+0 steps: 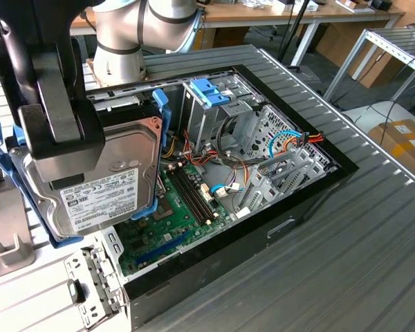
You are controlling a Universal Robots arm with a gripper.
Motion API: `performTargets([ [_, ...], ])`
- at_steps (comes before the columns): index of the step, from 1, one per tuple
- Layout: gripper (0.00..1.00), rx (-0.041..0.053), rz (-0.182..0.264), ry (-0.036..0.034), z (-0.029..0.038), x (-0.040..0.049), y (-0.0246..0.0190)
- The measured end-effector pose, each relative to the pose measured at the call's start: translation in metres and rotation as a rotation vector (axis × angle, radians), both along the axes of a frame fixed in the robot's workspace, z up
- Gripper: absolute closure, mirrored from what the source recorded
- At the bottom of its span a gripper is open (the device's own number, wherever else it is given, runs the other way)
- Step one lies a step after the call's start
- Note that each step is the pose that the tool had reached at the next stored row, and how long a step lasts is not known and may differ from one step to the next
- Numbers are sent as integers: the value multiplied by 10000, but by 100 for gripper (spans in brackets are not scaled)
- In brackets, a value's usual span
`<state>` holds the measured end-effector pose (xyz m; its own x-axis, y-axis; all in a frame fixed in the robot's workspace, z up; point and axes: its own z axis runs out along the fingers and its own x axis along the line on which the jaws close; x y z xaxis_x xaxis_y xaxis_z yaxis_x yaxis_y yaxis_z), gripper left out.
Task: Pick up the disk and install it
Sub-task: 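Pick up the disk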
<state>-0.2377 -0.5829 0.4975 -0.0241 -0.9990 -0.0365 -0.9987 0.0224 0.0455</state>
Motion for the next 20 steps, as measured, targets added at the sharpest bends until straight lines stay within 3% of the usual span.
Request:
performTargets([
  [20, 63, 1, -1, 0, -5, 77, -93],
])
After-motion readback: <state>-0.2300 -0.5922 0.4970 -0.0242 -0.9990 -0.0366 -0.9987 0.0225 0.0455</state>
